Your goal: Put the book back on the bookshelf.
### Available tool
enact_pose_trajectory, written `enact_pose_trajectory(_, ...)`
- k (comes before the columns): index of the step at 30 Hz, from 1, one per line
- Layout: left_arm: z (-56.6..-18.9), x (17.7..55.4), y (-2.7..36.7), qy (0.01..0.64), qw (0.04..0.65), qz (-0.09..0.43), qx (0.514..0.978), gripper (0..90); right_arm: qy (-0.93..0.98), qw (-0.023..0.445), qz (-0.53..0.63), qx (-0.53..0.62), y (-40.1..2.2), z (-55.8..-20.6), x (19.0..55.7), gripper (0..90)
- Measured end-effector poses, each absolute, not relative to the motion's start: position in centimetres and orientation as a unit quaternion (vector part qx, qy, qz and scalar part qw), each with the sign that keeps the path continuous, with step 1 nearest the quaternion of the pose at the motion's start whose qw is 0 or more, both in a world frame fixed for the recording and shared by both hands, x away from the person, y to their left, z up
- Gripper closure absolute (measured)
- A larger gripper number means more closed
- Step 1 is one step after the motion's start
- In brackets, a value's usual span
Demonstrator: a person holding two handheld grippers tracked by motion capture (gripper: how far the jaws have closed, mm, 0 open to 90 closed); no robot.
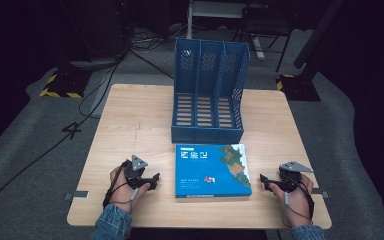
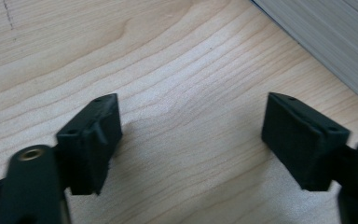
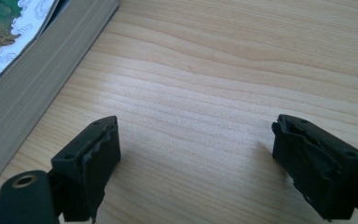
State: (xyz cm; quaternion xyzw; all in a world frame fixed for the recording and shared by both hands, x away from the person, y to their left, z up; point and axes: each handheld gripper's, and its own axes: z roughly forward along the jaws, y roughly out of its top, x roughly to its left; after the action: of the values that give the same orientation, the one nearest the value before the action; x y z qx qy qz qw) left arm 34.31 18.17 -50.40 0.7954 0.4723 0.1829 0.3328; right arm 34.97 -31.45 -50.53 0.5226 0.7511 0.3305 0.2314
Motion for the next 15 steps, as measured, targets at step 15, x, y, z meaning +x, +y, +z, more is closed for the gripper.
enact_pose_trajectory(15,-46.8,33.0,14.8,0.439,0.399,0.126,0.795,27.7,0.754,0.231,0.331,0.519,-31.4,-50.5,34.9,15.2)
